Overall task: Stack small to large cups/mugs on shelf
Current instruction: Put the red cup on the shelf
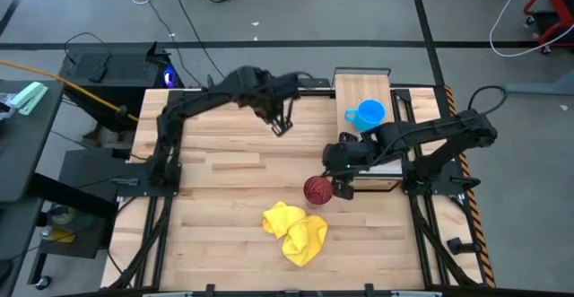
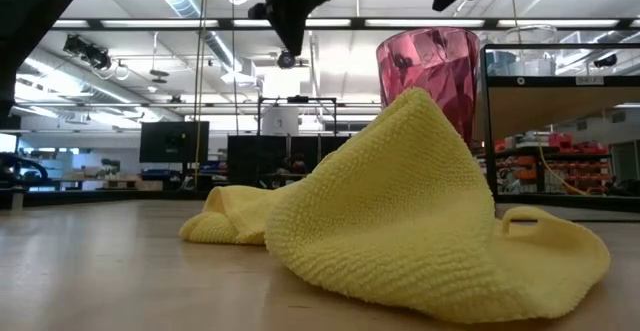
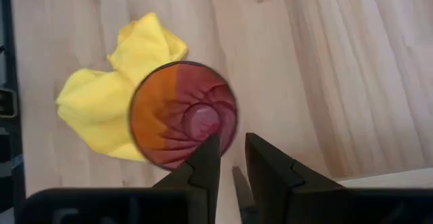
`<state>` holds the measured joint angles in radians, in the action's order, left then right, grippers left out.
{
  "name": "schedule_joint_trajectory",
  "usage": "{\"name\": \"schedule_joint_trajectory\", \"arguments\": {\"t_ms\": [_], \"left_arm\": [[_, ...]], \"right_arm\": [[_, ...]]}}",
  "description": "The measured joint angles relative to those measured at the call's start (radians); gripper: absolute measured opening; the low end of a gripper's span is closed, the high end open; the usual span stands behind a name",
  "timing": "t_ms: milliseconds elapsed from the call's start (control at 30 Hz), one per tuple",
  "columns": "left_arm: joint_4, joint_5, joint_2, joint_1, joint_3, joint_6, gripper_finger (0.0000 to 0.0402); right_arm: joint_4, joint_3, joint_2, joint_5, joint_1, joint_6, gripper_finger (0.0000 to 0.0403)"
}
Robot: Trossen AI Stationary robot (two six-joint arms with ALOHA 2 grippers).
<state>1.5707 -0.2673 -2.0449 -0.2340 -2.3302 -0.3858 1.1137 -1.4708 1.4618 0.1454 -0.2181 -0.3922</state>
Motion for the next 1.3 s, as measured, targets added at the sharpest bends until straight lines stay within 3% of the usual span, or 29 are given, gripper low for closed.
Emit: {"name": "schedule_joint_trajectory", "arguments": {"t_ms": [167,467,867,1300], "left_arm": [[0.0,0.013,0.001,-0.098,0.0,0.052,0.0017],[-0.006,0.181,0.001,-0.239,0.123,0.113,0.0028],[-0.192,0.235,-0.001,-0.274,0.374,0.169,0.0055],[-0.232,0.244,-0.002,-0.287,0.397,0.173,0.0054]], "right_arm": [[0.004,-0.034,0.04,-0.045,0.046,0.011,0.0082],[0.091,-0.115,0.169,-0.095,0.061,0.082,0.0102],[0.113,-0.119,0.261,-0.087,0.061,0.124,0.0108],[0.126,-0.117,0.278,-0.027,0.081,0.127,0.0107]]}}
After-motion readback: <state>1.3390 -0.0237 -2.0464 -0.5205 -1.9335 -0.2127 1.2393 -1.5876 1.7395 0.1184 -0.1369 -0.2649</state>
